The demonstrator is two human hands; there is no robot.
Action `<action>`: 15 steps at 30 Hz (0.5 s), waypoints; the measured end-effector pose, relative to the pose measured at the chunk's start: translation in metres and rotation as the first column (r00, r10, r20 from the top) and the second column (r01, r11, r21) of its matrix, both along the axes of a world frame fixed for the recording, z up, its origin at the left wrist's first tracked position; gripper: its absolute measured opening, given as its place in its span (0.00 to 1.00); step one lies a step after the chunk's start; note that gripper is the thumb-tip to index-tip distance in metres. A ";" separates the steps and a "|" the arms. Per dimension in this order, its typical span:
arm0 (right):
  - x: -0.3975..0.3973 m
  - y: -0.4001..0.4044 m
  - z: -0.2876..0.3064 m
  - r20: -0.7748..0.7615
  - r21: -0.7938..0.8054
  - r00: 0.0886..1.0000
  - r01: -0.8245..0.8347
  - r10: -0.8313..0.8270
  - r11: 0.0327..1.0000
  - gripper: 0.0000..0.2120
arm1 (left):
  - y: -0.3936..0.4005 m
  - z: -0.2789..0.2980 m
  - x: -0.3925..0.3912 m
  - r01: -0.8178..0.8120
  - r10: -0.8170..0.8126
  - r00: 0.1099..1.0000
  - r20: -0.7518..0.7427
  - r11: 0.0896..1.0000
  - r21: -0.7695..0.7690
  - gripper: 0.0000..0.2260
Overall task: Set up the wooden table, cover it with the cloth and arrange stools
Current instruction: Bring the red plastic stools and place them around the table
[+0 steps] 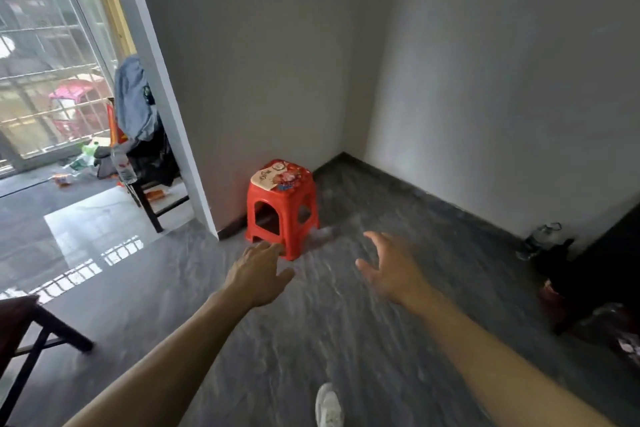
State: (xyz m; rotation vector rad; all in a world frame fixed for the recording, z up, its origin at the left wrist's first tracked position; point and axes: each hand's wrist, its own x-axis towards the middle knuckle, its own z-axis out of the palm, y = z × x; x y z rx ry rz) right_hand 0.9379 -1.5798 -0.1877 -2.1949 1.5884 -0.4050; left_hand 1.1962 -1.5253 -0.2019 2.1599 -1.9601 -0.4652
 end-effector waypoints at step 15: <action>0.136 -0.322 -0.019 -0.057 0.023 0.984 -0.167 0.169 0.986 0.32 | -0.265 -0.016 0.113 -0.255 0.256 0.966 -0.037 0.967 0.026 0.23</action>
